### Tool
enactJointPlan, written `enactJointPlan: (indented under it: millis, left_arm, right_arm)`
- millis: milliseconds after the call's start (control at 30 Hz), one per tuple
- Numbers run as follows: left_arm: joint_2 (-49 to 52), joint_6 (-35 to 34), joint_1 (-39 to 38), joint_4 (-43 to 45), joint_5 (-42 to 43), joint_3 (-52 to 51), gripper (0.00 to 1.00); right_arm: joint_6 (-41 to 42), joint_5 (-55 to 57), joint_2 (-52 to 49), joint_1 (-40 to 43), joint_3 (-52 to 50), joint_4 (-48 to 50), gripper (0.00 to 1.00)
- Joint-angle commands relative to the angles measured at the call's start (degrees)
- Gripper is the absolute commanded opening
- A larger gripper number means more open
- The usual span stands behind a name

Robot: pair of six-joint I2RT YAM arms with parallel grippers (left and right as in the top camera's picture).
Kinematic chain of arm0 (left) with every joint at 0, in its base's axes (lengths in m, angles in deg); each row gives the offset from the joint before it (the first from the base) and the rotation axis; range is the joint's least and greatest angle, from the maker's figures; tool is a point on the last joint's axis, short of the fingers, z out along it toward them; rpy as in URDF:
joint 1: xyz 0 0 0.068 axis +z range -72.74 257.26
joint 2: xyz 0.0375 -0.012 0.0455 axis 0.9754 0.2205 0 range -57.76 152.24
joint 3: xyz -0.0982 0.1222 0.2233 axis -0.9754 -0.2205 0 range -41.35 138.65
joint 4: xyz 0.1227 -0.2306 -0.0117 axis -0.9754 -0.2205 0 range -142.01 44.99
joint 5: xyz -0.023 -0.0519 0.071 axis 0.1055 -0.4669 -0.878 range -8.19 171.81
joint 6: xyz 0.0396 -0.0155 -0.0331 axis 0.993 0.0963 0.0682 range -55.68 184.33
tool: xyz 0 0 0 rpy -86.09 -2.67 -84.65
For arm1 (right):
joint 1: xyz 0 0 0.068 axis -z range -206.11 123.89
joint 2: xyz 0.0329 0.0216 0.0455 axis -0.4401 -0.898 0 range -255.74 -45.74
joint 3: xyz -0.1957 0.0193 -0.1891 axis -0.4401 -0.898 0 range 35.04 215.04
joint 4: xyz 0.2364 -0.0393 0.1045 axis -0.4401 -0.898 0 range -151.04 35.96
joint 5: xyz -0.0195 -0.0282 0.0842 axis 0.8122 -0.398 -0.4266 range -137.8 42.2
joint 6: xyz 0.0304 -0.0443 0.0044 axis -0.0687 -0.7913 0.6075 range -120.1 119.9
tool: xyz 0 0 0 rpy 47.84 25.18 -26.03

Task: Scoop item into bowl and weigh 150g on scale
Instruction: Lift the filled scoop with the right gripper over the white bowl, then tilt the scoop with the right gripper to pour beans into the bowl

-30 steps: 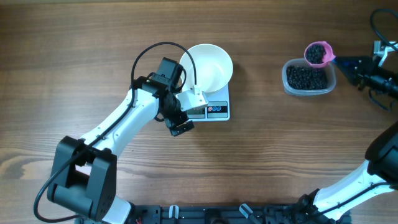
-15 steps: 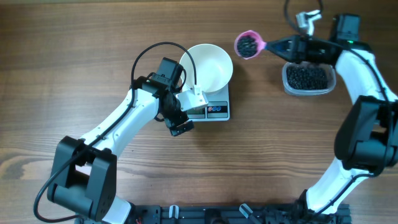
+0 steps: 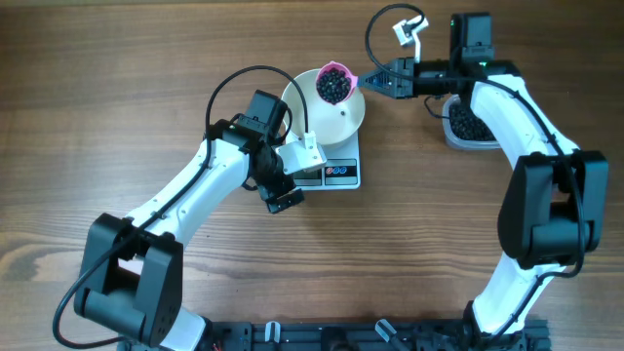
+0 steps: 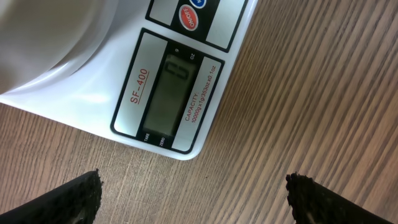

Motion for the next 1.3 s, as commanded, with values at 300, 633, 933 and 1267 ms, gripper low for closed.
enactJointPlan:
  millis: [300,633,933,1267]
  left_arm:
    - [0.5,1.1,0.2,0.0,1.1,-0.3,1.0]
    - [0.5,1.1,0.2,0.0,1.1,-0.3,1.0]
    - [0.5,1.1,0.2,0.0,1.1,-0.3,1.0]
    - [0.5,1.1,0.2,0.0,1.1,-0.3,1.0]
  right_arm:
    - [0.9,0.0,0.1,-0.2,0.5,0.4,0.04]
    - [2.9,-0.3,0.1,-0.2,0.5,0.4,0.04]
    - [3.4,0.4,0.1,-0.2,0.5,2.1,0.04]
    - [8.9,0.4,0.1,1.9,0.5,17.7,0.04]
